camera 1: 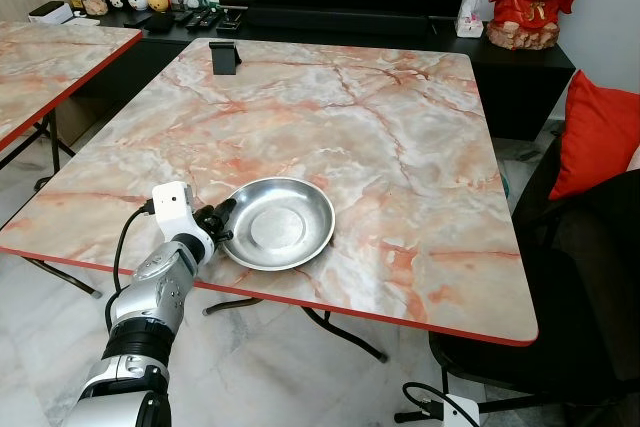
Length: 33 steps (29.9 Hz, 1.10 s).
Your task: Setting the table
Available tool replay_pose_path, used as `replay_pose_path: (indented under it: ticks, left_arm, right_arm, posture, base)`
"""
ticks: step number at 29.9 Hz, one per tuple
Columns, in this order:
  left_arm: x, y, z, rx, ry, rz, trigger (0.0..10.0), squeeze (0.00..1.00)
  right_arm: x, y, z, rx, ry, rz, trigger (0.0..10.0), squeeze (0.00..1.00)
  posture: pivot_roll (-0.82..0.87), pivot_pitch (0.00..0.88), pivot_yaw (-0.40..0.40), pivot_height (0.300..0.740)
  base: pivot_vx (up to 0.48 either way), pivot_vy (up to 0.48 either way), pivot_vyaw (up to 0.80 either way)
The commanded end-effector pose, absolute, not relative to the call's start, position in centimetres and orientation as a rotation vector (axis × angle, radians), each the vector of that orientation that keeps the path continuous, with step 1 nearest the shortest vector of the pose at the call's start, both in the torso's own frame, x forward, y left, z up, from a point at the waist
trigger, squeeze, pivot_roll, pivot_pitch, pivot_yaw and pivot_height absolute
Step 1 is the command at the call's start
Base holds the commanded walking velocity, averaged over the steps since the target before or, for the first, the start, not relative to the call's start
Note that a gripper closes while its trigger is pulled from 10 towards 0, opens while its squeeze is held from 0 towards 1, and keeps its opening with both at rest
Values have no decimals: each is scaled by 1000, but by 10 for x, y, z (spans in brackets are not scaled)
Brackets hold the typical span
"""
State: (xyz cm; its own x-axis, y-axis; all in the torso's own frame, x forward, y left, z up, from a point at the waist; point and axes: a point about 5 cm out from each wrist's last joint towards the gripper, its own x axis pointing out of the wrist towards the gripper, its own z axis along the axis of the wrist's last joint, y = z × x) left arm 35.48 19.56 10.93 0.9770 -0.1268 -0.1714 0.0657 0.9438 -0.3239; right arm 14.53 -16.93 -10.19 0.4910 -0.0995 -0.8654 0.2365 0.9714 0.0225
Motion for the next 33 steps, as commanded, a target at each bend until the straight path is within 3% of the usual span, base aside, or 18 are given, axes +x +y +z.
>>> replay_pose_path:
  ticks: [1, 3, 4, 6, 10, 15, 21, 26, 28, 32, 33]
  left_arm:
    - [354, 198, 112, -282, 182, -102, 10000, 1000]
    - [354, 198, 113, -271, 176, -105, 10000, 1000]
    - [354, 198, 117, -260, 146, -106, 10000, 0]
    - [351, 202, 139, -207, -4, -92, 10000, 0]
    - [342, 208, 158, -120, -143, -71, 10000, 0]
    - [319, 203, 170, 217, -268, -111, 10000, 0]
    - [300, 219, 161, 226, -263, 39, 10000, 0]
    - [262, 271, 147, 233, -225, 479, 10000, 0]
    - [235, 304, 125, 277, -125, 722, 10000, 0]
    - [213, 328, 103, 296, -20, 863, 10000, 0]
    - [196, 342, 84, 319, 82, 924, 10000, 0]
  right_arm:
    - [143, -169, -103, 146, 1051, -205, 10000, 0]
    - [143, -169, -103, 146, 1052, -206, 10000, 0]
    - [143, -169, -103, 147, 1052, -207, 10000, 0]
    - [143, -169, -103, 150, 1050, -212, 10000, 0]
    - [143, -168, -103, 151, 1048, -212, 10000, 0]
    - [143, -168, -103, 154, 1040, -216, 10000, 0]
    - [144, -169, -102, 161, 1031, -222, 10000, 0]
    - [145, -168, -102, 155, 1033, -216, 10000, 0]
    - [145, -168, -102, 151, 1036, -209, 10000, 0]
    - [144, -167, -102, 152, 1037, -207, 10000, 0]
    - [144, -167, -102, 154, 1037, -207, 10000, 0]
  posture:
    - [-22, 0, 7, 740]
    - [-23, 0, 7, 740]
    - [-24, 0, 8, 740]
    - [-25, 0, 10, 740]
    - [-20, 0, 9, 740]
    - [-14, 0, 5, 740]
    - [-11, 0, 6, 740]
    - [19, 0, -6, 740]
    - [23, 0, -9, 740]
    - [18, 0, -6, 740]
    - [19, 0, -4, 740]
  base:
    - [0, 0, 0]
    - [0, 0, 0]
    - [0, 0, 0]
    - [0, 0, 0]
    - [0, 0, 0]
    - [0, 0, 0]
    - [0, 0, 0]
    - [0, 0, 0]
    - [0, 0, 0]
    - [0, 0, 0]
    - [0, 0, 0]
